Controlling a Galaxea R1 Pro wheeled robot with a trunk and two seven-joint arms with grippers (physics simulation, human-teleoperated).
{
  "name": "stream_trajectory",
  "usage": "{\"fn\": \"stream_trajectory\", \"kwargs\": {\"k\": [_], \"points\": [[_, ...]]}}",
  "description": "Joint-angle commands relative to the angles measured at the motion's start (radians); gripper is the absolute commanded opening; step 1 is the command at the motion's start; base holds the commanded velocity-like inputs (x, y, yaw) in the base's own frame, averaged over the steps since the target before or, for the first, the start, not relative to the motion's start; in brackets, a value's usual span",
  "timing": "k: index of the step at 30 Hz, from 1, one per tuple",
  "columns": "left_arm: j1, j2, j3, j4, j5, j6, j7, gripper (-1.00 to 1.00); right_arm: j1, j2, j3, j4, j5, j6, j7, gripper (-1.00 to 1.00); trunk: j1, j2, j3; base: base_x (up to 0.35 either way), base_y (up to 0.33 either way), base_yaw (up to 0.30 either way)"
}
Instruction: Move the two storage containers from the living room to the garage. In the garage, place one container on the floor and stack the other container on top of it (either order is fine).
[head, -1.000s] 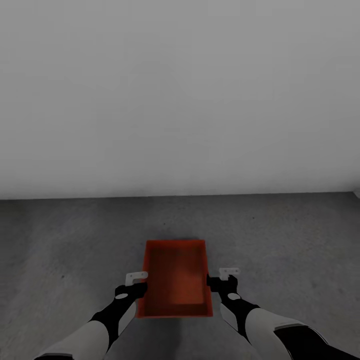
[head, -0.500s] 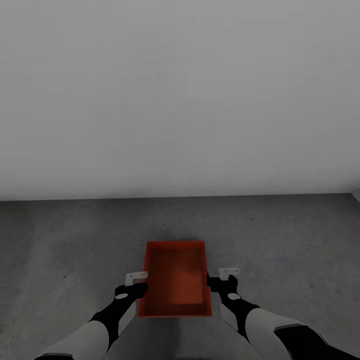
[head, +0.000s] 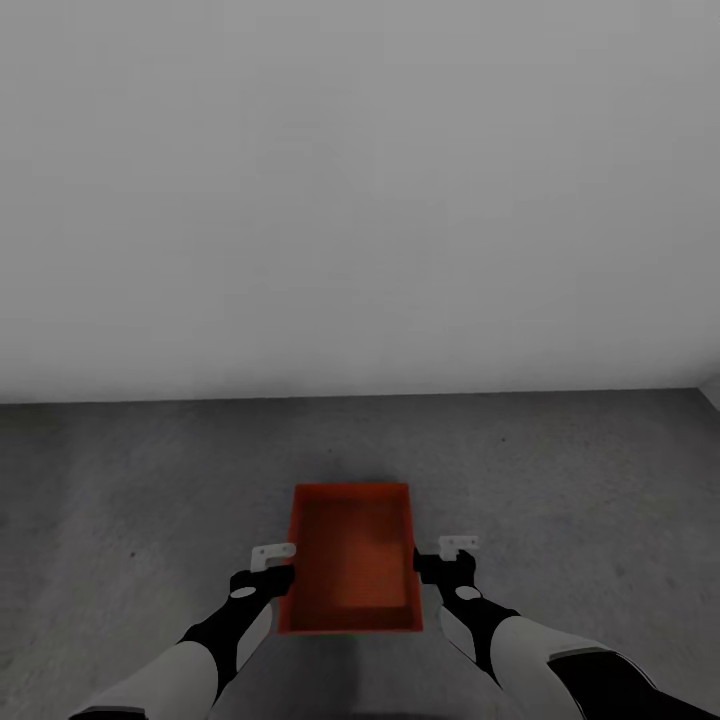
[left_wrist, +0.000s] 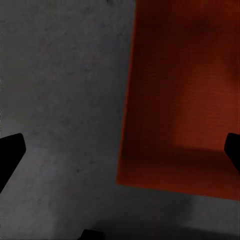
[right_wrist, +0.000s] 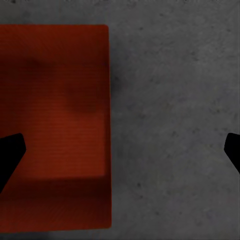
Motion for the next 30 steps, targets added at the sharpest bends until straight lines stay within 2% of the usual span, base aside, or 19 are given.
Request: {"fn": "stream_trajectory", "kwargs": {"k": [1, 30], "points": [[0.0, 0.0, 0.0, 0.0, 0.006, -0.002, 0.002, 1.0, -0.001, 0.0, 0.008, 0.003, -0.002, -0.004, -0.005, 1.0, -0.004, 0.007, 0.003, 0.0, 0.0, 0.0], [0.0, 0.001, 0.0, 0.0, 0.005, -0.004, 0.002, 1.0, -0.001, 0.0, 0.008, 0.003, -0.002, -0.005, -0.005, 1.0, -0.115, 0.21, 0.093, 0.0, 0.0, 0.0]]}}
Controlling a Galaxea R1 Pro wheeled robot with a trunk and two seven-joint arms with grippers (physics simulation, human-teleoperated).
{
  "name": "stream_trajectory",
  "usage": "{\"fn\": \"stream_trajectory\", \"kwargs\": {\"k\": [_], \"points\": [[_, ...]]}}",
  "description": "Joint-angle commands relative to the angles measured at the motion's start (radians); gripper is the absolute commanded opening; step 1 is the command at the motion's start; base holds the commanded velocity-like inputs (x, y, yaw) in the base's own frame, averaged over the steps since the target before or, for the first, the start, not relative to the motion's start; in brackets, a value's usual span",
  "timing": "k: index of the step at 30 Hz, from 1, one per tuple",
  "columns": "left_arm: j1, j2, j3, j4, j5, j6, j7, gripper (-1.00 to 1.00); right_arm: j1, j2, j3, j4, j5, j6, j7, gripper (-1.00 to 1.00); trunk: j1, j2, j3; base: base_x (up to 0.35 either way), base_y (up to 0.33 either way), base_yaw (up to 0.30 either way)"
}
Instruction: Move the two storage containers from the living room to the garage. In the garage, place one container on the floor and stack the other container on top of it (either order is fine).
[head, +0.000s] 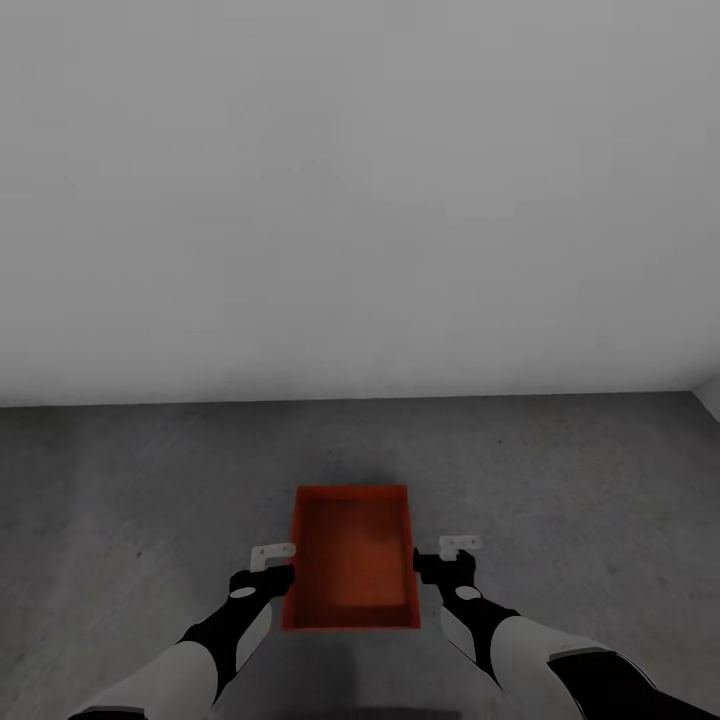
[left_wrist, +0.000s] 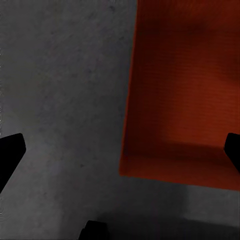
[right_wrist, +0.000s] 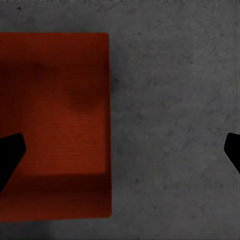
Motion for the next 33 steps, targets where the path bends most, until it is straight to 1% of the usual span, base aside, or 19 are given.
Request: {"fn": "stream_trajectory", "kwargs": {"k": [1, 2, 11, 24, 27, 33], "points": [[0.0, 0.0, 0.0, 0.0, 0.006, -0.002, 0.002, 1.0, -0.001, 0.0, 0.008, 0.003, -0.002, -0.004, -0.005, 1.0, -0.004, 0.007, 0.003, 0.0, 0.0, 0.0], [0.0, 0.0, 0.0, 0.0, 0.006, -0.002, 0.002, 1.0, -0.001, 0.0, 0.008, 0.003, -0.002, -0.004, -0.005, 1.0, -0.008, 0.014, 0.006, 0.0, 0.0, 0.0], [0.0, -0.001, 0.0, 0.003, 0.002, -0.003, 0.002, 1.0, -0.001, 0.0, 0.008, 0.003, -0.002, -0.004, -0.005, 1.0, -0.008, 0.014, 0.006, 0.0, 0.0, 0.0], [0.0, 0.001, 0.0, 0.011, 0.008, -0.003, 0.002, 1.0, -0.001, 0.0, 0.008, 0.003, -0.002, -0.004, -0.005, 1.0, -0.008, 0.014, 0.006, -0.001, 0.0, 0.0], [0.0, 0.0, 0.0, 0.018, 0.009, -0.003, 0.002, 1.0, -0.001, 0.0, 0.008, 0.003, -0.002, -0.004, -0.005, 1.0, -0.008, 0.014, 0.006, -0.108, 0.053, 0.0], [0.0, 0.0, 0.0, 0.027, 0.008, -0.002, 0.002, 1.0, -0.001, 0.0, 0.008, 0.003, -0.002, -0.004, -0.005, 1.0, -0.008, 0.014, 0.006, -0.248, 0.115, 0.0]]}}
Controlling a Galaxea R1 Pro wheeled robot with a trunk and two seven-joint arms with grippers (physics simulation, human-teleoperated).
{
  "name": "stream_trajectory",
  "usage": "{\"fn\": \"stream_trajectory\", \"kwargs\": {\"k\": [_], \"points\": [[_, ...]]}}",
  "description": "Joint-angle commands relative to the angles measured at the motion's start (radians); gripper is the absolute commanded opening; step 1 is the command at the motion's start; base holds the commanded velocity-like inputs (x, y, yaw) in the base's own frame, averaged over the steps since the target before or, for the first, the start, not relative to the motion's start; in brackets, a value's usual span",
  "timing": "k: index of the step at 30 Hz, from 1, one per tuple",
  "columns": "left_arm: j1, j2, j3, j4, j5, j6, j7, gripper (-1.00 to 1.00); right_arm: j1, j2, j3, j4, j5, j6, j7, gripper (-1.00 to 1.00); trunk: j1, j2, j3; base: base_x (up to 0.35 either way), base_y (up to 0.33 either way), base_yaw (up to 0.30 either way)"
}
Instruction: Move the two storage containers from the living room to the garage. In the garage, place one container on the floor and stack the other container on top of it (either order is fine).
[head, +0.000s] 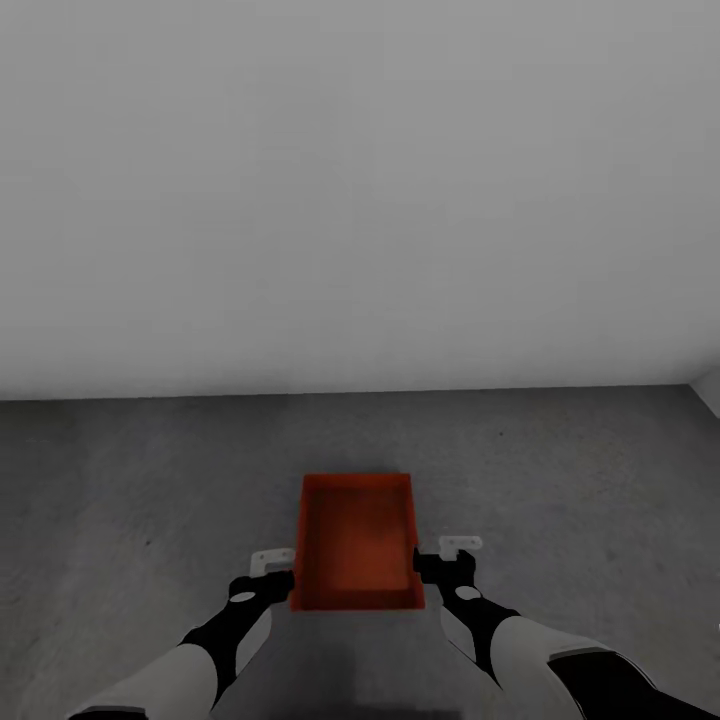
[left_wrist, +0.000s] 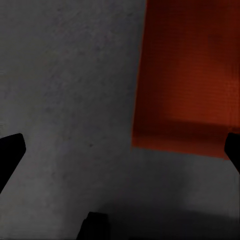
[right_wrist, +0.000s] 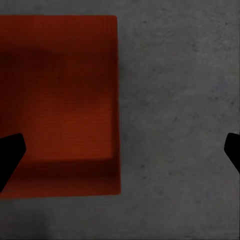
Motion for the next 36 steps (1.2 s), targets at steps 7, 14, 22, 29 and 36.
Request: {"fn": "stream_trajectory", "kwargs": {"k": [7, 14, 22, 29, 36], "points": [[0.0, 0.0, 0.0, 0.002, 0.005, -0.002, 0.002, 1.0, -0.001, 0.0, 0.008, 0.003, -0.002, -0.004, -0.005, 1.0, 0.0, -0.001, -0.001, -0.292, 0.137, 0.0], [0.0, 0.001, 0.0, 0.003, 0.003, -0.004, 0.002, 1.0, -0.001, 0.0, 0.008, 0.003, -0.003, -0.005, -0.005, 1.0, 0.0, -0.001, -0.001, -0.105, 0.049, 0.0], [0.0, 0.0, 0.0, 0.011, 0.002, -0.006, 0.001, 1.0, -0.001, 0.0, 0.008, 0.003, -0.002, -0.005, -0.005, 1.0, 0.0, -0.001, -0.001, -0.007, 0.003, 0.0], [0.0, 0.0, 0.0, 0.054, 0.001, -0.095, 0.002, 1.0, -0.001, 0.0, 0.008, 0.003, -0.002, -0.005, -0.005, 1.0, 0.0, -0.001, -0.001, -0.071, 0.0, 0.0], [0.0, -0.002, 0.0, 0.064, 0.005, -0.116, 0.003, 1.0, -0.001, 0.0, 0.008, 0.003, -0.002, -0.005, -0.005, 1.0, 0.0, -0.001, -0.001, -0.306, 0.0, 0.0]]}}
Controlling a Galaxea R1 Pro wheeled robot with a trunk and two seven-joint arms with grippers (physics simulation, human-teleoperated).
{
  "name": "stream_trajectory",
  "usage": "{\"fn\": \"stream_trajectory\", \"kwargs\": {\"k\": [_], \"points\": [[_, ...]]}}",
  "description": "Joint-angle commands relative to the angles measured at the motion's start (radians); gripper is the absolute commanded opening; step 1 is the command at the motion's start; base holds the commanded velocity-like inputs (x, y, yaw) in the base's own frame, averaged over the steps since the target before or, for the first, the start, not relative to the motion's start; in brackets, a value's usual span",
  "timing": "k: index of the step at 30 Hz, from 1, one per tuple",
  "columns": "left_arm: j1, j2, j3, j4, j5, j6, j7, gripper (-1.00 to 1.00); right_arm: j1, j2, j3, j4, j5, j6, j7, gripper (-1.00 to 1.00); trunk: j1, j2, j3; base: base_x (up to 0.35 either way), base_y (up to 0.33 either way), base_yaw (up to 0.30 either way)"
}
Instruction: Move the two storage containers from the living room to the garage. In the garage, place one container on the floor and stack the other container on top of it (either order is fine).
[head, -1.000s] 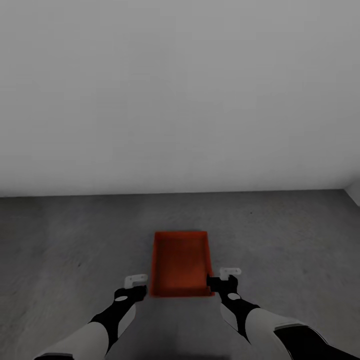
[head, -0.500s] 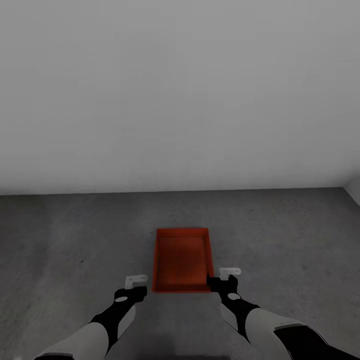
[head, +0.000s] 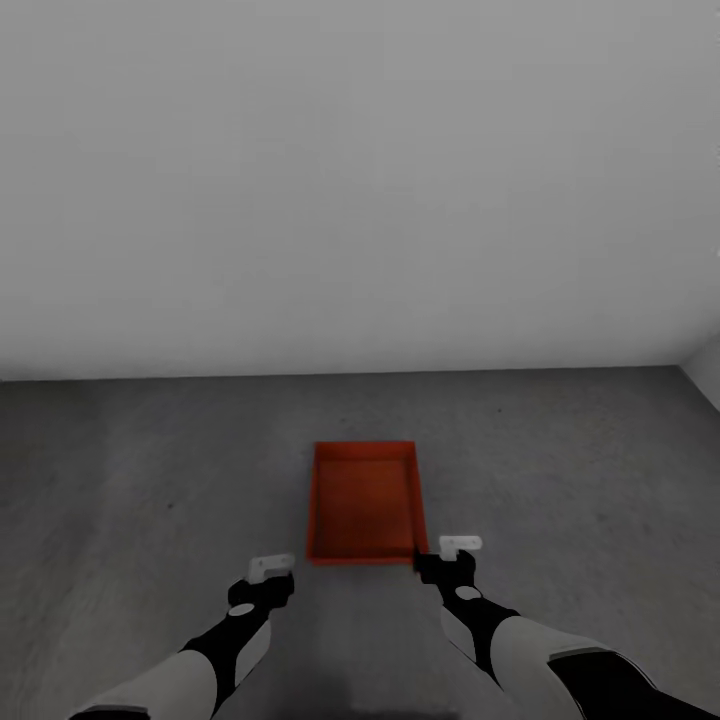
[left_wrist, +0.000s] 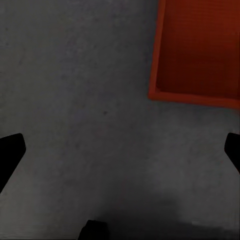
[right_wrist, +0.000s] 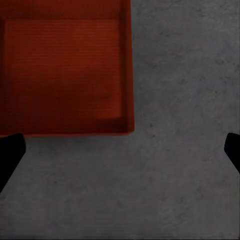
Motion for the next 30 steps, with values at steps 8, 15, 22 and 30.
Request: {"fn": "stream_trajectory", "kwargs": {"k": [8, 15, 22, 30], "points": [[-0.001, 0.0, 0.0, 0.001, 0.007, -0.006, 0.004, 1.0, -0.001, 0.001, 0.007, 0.003, -0.003, -0.004, -0.005, 1.0, 0.0, -0.001, -0.001, -0.344, 0.0, 0.0], [-0.001, 0.001, 0.0, 0.0, 0.007, -0.006, 0.005, 1.0, -0.001, 0.001, 0.007, 0.003, -0.003, -0.004, -0.005, 1.0, 0.0, -0.001, -0.001, -0.346, 0.0, 0.0], [-0.001, 0.001, 0.0, 0.0, 0.007, -0.006, 0.005, 1.0, -0.001, 0.001, 0.007, 0.003, -0.004, -0.004, -0.005, 1.0, 0.0, -0.001, -0.001, -0.346, 0.0, 0.0], [-0.001, 0.002, 0.0, 0.0, 0.007, -0.006, 0.005, 1.0, -0.001, 0.001, 0.007, 0.003, -0.004, -0.004, -0.005, 1.0, 0.0, -0.001, -0.001, -0.34, 0.0, 0.0]]}}
